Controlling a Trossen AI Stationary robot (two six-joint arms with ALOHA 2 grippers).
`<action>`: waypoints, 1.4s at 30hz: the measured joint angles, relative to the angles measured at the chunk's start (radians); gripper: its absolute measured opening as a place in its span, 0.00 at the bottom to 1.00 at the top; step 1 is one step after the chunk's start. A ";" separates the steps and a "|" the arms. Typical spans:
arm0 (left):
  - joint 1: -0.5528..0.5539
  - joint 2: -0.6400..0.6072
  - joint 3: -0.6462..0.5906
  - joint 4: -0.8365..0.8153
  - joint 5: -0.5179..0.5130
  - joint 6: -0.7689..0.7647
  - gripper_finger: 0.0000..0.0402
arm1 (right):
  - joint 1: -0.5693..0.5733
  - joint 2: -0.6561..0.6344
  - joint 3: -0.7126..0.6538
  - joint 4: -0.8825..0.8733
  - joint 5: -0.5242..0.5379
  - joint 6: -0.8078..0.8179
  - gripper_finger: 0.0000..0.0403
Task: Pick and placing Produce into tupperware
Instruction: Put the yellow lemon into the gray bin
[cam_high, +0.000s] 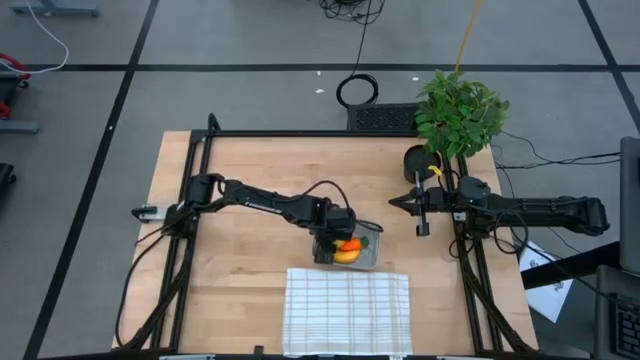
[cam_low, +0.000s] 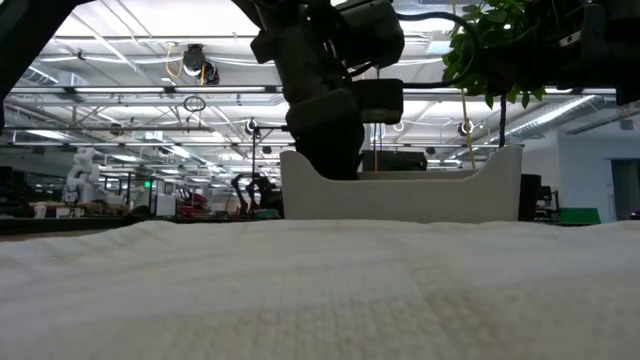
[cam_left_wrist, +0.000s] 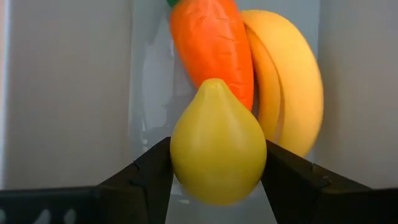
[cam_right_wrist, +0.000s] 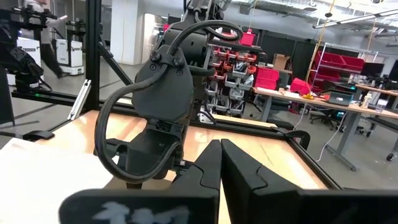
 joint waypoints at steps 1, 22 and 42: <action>0.000 0.000 0.000 0.000 0.000 -0.012 0.52 | 0.000 0.000 0.000 0.000 0.000 0.000 0.00; -0.005 0.040 0.001 0.009 -0.024 -0.081 0.52 | 0.000 0.000 0.000 -0.001 0.000 0.001 0.00; -0.022 0.040 0.000 0.015 -0.030 -0.040 0.65 | 0.000 0.000 0.000 -0.001 0.000 0.001 0.00</action>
